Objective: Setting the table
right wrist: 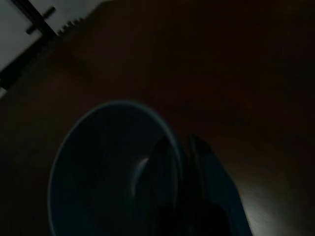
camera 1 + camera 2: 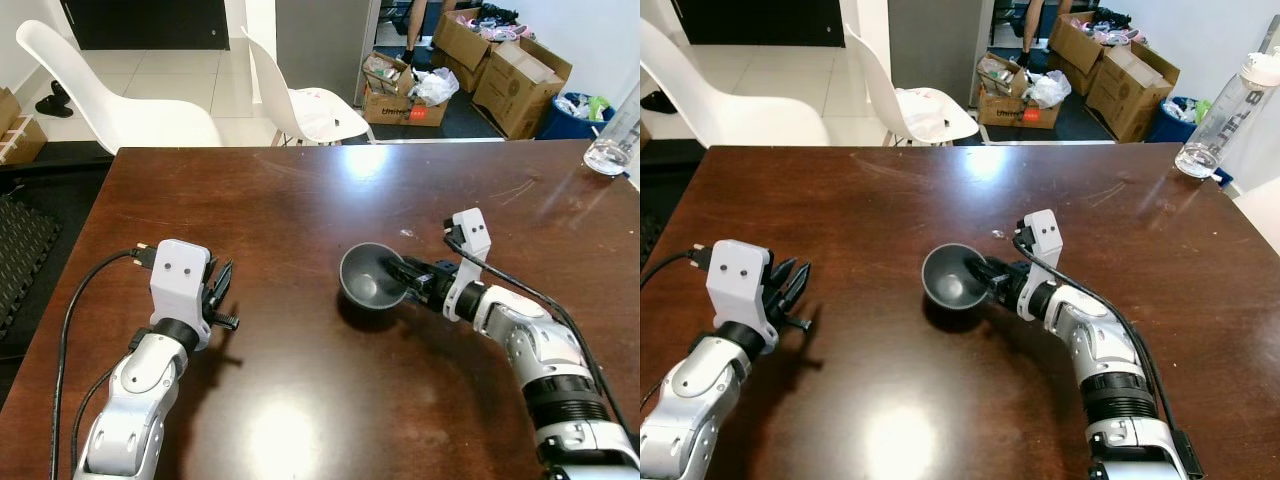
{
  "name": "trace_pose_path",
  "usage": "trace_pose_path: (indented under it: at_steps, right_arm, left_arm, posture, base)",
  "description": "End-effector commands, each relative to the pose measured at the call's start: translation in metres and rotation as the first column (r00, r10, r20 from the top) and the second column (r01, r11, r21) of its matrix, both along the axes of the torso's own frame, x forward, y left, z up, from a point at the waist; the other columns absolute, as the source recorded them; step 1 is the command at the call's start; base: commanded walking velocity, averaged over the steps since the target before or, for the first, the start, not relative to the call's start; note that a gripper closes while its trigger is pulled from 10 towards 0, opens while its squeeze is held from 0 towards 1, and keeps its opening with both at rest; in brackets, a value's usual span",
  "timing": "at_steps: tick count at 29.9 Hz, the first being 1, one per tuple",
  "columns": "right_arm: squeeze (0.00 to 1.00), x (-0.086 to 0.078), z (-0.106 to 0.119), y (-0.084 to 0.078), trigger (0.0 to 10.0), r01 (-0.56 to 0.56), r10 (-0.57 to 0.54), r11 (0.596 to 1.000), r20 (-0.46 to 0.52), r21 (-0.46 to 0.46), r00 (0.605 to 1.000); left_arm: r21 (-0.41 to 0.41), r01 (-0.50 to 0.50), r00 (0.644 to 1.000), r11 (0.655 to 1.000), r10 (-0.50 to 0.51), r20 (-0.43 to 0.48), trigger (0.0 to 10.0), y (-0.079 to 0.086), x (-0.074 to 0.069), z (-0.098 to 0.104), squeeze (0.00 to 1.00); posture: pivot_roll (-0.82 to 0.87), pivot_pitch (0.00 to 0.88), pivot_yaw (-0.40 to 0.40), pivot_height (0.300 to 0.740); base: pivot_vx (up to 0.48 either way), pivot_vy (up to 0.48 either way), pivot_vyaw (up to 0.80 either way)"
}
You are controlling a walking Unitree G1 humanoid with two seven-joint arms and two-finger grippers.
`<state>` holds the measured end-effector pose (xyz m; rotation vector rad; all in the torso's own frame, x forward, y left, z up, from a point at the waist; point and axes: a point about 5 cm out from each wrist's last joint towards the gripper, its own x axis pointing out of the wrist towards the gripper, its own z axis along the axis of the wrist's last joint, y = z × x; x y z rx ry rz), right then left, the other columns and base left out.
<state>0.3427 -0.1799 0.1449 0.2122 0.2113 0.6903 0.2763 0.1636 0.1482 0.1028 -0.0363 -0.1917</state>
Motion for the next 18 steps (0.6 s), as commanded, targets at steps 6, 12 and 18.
trace_pose_path:
  at_steps: [6, 12, 18]
  right_arm:
    - [0.0, -0.005, 0.007, 0.003, 0.0, -0.005, 0.003, 0.995, 0.012, 0.103, 1.0]
    - [0.0, -0.013, 0.023, 0.013, 0.0, -0.057, 0.048, 0.984, 0.056, 0.169, 0.997]
    - [0.0, -0.038, 0.027, 0.033, 6.2, -0.195, 0.187, 0.974, 0.075, 0.115, 0.979]
  left_arm:
    - [0.003, 0.0, 1.0, 1.0, 0.0, -0.016, 10.0, -0.001, 0.001, -0.003, 0.0]
    - [-0.003, 0.006, 1.0, 1.0, -0.006, -0.018, 10.0, -0.005, 0.0, -0.004, 0.0]
    - [-0.006, 0.004, 1.0, 1.0, -0.004, -0.016, 10.0, -0.004, 0.001, -0.004, 0.0]
  posture:
    - [0.01, 0.087, 0.051, 0.74]
    - [0.0, 0.088, 0.05, 0.74]
    - [-0.01, 0.089, 0.047, 0.74]
  base:
    - [0.0, 0.0, 0.0]
    - [0.0, 0.0, 0.0]
    - [0.0, 0.0, 0.0]
